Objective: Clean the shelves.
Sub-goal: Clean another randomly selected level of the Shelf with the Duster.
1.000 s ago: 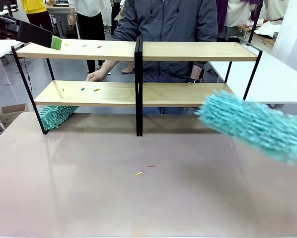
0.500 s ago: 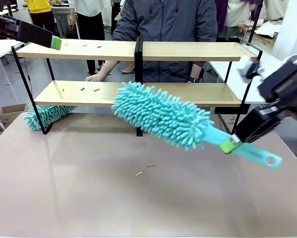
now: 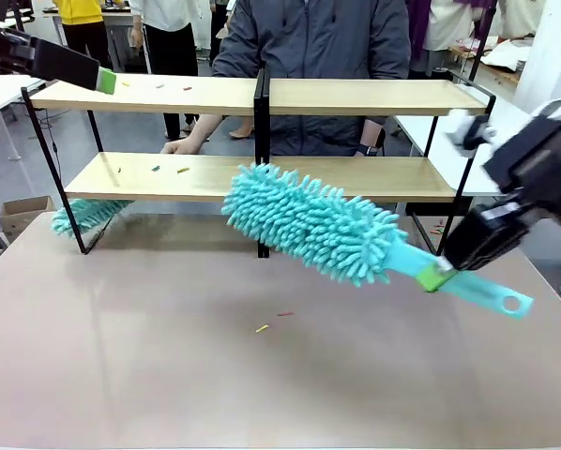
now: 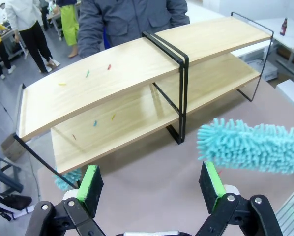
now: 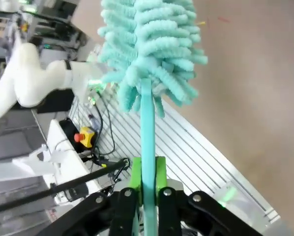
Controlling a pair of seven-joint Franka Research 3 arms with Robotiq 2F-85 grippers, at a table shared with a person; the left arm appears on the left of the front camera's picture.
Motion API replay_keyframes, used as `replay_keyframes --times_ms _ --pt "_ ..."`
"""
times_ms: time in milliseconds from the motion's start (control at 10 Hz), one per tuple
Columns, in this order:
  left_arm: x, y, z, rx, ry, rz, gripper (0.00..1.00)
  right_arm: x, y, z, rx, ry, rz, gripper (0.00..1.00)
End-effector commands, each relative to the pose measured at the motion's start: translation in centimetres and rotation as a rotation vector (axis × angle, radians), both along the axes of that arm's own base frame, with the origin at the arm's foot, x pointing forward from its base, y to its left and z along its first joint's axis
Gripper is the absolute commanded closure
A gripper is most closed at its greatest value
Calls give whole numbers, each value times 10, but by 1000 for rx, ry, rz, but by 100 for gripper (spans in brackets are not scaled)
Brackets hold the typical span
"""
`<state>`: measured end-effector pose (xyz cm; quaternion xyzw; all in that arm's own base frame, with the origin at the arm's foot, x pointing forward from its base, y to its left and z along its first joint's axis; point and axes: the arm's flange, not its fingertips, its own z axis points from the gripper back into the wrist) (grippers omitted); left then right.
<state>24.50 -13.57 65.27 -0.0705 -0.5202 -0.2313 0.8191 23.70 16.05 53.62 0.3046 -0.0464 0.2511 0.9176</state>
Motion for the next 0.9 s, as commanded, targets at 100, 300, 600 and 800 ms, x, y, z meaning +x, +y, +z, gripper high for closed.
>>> replay_keyframes --times_ms 100,300,600,800 --pt "-1 1 -2 -1 -1 -3 0 69 90 5 -90 34 -55 88" --pt "-1 1 -2 -1 -1 -3 0 94 144 3 -60 21 -93 88" --pt "-1 1 -2 -1 -1 -3 0 106 204 -8 -71 -9 -146 88" --pt "-1 1 -2 -1 -1 -3 0 104 172 -6 -23 14 -120 88"
